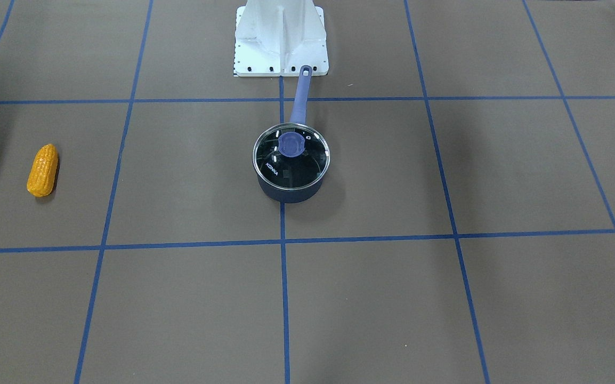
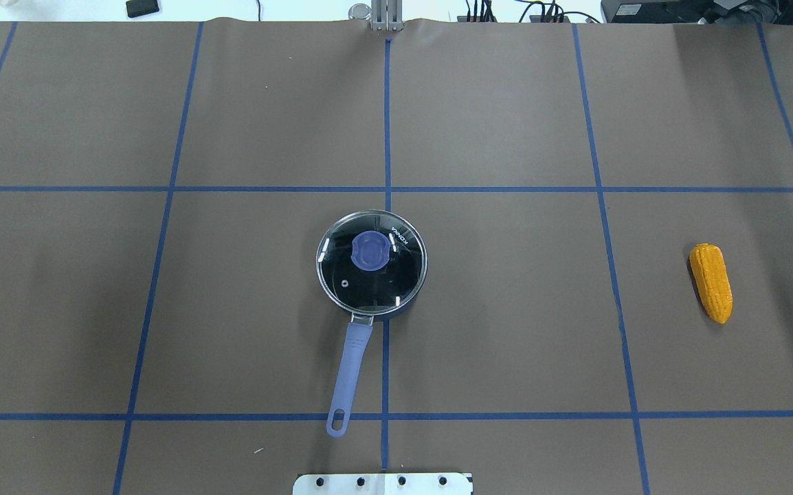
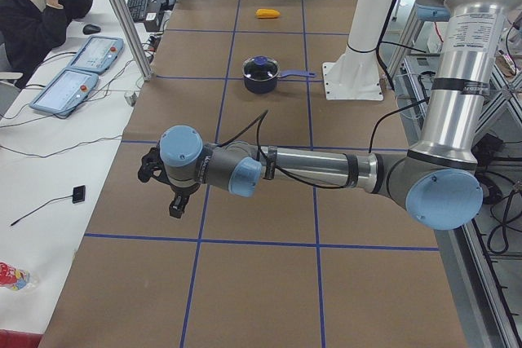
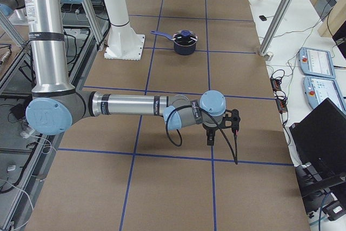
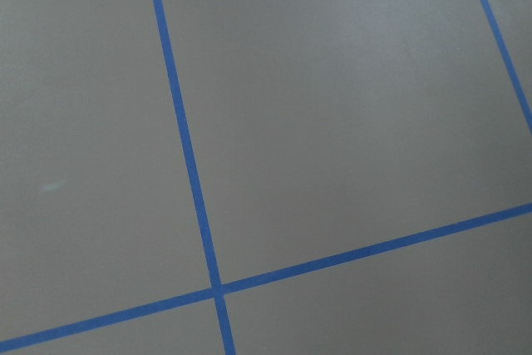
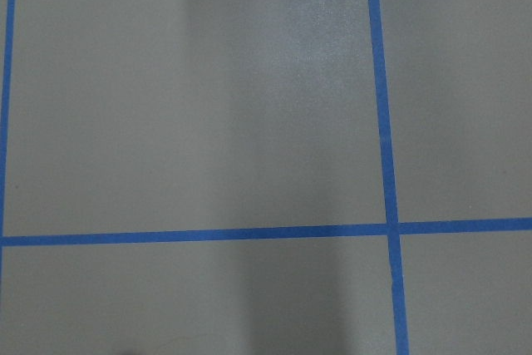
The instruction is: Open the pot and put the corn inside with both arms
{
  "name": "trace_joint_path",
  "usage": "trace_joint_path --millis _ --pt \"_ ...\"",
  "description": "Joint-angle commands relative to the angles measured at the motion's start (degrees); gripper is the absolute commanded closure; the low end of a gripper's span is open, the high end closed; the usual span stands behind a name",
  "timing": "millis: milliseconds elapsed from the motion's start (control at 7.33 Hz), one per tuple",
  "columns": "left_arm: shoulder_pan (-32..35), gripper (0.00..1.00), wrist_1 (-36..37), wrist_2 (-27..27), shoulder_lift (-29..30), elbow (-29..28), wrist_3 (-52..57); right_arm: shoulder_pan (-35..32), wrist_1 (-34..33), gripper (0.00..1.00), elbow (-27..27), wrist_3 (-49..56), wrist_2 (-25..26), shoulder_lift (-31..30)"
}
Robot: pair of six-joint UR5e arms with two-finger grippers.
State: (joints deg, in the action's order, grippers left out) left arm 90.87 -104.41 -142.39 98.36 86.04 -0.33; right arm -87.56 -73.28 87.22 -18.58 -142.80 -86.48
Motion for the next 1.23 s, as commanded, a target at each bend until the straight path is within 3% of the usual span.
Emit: trace_joint_path --millis 0,273,682,818,1091 --pt "0.0 0.03 0.3 -0.1 0.0 1.1 0.0 -0.1 0.2 0.00 0.1 0.0 -0.8 0.1" --pt "-0.1 0.03 0.5 -0.1 0.3 1.7 -1.2 -0.1 0.6 0.00 1.7 0.2 -1.2 0.6" --pt "-1.6 0.03 1.0 1.0 2.9 6.9 -12.4 1.2 -0.3 0.00 2.0 -0.6 -1.5 1.0" --pt "-4.1 0.03 1.3 1.0 4.4 7.4 -15.0 1.4 -0.1 0.00 1.9 -0.6 -1.3 0.5" --pt "-11.6 0.03 4.4 1.1 7.1 15.2 -30.7 4.1 0.1 0.00 2.0 -6.3 -1.7 3.0"
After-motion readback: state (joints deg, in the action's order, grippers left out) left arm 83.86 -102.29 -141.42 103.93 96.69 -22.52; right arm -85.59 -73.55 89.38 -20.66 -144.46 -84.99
